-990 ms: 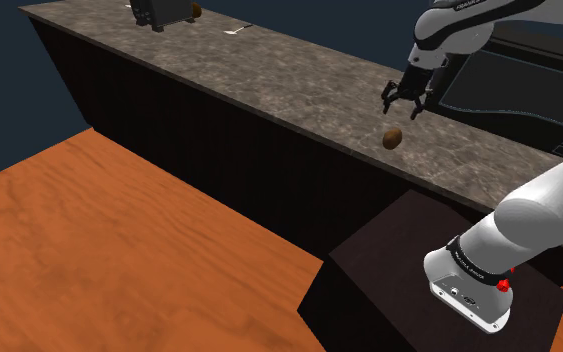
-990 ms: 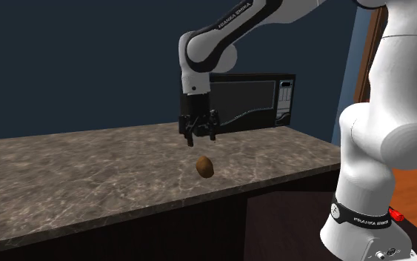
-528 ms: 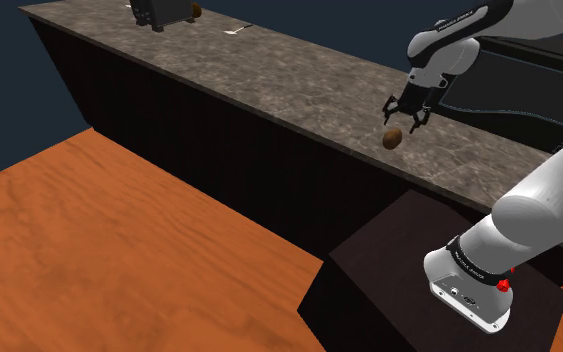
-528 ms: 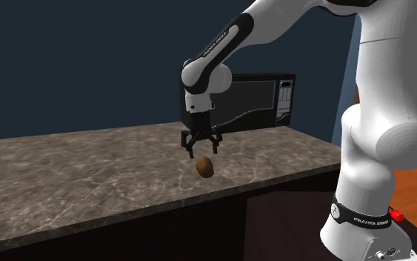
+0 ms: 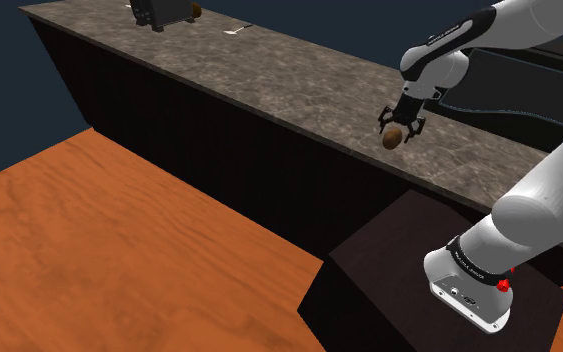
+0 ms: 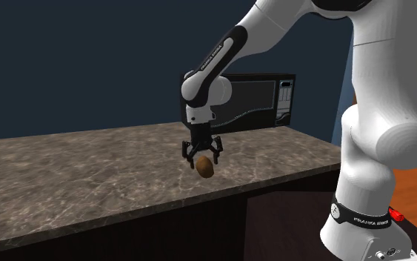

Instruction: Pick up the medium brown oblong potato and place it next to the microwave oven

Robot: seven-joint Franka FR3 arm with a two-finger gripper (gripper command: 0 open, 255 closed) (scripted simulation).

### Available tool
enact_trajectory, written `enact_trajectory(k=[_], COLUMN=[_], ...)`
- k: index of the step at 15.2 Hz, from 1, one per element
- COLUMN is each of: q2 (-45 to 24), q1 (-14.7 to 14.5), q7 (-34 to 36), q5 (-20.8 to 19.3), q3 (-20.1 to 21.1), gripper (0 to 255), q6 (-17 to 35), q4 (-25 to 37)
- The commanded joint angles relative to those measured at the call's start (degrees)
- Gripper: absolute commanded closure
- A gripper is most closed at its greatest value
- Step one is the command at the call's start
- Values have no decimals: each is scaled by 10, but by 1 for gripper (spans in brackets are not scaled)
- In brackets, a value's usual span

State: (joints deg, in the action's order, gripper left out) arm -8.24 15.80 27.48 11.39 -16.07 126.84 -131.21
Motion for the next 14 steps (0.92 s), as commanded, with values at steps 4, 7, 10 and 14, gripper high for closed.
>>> enact_trajectory(k=[4, 7, 10, 14], q2=[-2, -2, -2, -2], q1=[1, 1, 1, 1], q7=[-2, -2, -2, -2], q5=[1, 1, 1, 1], q3=[0, 0, 0, 0], gripper=[0, 255, 255, 255], q6=[3, 3, 3, 3], q4=[-1, -1, -1, -1])
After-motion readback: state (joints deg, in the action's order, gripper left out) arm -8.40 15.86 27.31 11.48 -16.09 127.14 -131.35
